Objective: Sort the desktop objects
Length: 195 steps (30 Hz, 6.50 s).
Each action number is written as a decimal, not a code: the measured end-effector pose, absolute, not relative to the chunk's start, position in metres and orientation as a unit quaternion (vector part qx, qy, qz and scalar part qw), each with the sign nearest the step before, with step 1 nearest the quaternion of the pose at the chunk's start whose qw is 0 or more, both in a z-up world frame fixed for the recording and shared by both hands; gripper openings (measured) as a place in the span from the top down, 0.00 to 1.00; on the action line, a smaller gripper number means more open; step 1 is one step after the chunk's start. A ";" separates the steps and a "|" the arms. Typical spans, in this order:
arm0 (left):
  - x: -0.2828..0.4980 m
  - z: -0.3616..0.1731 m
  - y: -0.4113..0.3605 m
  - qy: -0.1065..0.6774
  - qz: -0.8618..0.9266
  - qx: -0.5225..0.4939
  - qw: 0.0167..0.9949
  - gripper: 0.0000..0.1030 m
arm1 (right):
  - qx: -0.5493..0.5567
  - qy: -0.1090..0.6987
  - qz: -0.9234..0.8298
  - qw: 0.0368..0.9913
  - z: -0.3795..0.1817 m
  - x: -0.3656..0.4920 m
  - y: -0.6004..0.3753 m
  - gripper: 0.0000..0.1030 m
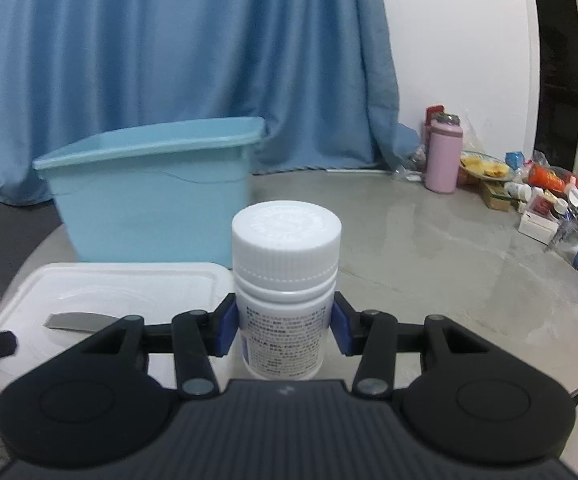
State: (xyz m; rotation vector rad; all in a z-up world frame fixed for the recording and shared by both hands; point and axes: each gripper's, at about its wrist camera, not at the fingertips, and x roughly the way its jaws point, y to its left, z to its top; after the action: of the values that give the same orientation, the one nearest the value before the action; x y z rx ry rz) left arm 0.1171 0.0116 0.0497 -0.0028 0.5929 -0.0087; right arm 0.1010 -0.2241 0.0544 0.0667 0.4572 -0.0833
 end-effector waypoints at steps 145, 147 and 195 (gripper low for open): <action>0.211 0.034 0.060 0.461 -0.024 -0.028 0.887 0.15 | 0.040 0.432 0.000 0.901 0.028 0.187 -0.173 0.13; 0.220 0.031 0.063 0.475 -0.023 -0.039 0.879 0.15 | 0.045 0.446 0.005 0.894 0.026 0.194 -0.173 0.13; 0.314 0.043 0.070 0.590 -0.029 -0.012 0.807 0.00 | 0.075 0.571 0.012 0.817 0.010 0.282 -0.156 0.00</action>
State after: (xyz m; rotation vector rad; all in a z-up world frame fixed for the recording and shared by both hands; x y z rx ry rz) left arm 0.3141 0.0700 0.0435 -0.0261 1.2632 -0.0621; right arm 0.2823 -0.1556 0.0102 0.1594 1.2170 0.0253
